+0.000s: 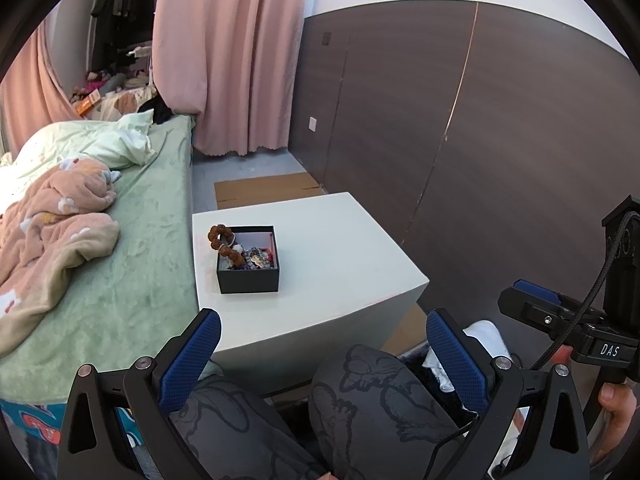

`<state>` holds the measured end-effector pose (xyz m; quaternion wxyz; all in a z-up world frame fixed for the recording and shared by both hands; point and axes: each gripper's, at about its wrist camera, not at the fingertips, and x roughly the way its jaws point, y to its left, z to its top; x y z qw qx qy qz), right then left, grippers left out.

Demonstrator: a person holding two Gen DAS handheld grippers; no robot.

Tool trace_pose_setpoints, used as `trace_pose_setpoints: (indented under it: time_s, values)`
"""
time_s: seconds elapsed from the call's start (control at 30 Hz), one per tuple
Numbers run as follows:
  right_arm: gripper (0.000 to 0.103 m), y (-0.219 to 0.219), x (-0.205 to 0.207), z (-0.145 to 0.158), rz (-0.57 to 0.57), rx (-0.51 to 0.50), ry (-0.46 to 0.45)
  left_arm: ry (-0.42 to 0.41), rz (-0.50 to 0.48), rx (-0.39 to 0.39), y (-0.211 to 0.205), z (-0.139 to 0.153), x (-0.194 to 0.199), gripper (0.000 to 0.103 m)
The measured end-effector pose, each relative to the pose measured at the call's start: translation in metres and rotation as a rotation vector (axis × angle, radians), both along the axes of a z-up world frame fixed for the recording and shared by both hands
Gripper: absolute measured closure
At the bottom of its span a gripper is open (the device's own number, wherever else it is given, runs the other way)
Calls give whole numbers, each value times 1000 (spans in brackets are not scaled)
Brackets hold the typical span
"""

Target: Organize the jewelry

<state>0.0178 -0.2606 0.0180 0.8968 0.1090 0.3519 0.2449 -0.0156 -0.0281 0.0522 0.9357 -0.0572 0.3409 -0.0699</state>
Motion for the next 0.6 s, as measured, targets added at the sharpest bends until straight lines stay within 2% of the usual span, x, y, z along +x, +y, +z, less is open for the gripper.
trace_pose_setpoints:
  time_s: [0.2,0.6]
  values:
    - [0,0,-1,0,0,-1,2,0,13,24,-2,-1,-2,1]
    - [0,-3,-1,-5,-14,-4,12,6,-5,16,-5,-4,-2,1]
